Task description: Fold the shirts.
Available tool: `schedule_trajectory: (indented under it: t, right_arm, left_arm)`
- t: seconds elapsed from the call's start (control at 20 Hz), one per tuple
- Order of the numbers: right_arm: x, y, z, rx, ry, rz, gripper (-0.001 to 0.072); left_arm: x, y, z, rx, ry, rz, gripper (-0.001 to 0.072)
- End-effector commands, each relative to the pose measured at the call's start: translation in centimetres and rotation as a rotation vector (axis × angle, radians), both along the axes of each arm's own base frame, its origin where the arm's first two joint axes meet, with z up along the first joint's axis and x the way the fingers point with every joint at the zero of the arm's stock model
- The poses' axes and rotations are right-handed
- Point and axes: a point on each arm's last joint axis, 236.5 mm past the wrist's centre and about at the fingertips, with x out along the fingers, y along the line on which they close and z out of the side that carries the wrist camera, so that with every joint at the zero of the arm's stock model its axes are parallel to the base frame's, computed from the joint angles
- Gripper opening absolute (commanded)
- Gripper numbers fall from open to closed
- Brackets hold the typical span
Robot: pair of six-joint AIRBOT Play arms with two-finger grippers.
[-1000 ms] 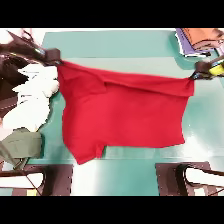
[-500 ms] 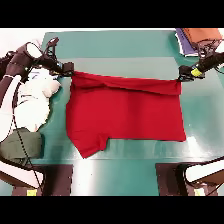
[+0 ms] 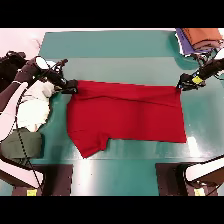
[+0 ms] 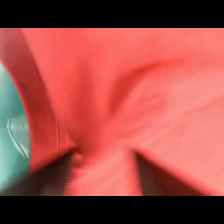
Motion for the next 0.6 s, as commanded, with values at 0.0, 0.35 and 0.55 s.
schedule_trajectory:
  t: [0.0, 0.35, 0.55]
  right_arm:
    - [-0.6, 0.0, 1.7, 0.004, 0.016, 0.020, 0.0436]
    - [-6.2, 1.2, 5.8, -0.009, -0.044, 0.004, 0.0435]
    - [-8.6, 2.0, 5.2, -0.013, -0.073, -0.016, 0.0435]
  left_arm:
    - [-1.9, 0.7, 0.6, 0.008, 0.056, -0.010, 0.0495]
    - [-13.3, 3.6, 2.0, 0.110, 0.081, 0.034, 0.0489]
    - [-22.1, 3.8, -1.5, 0.094, 0.193, 0.115, 0.0489]
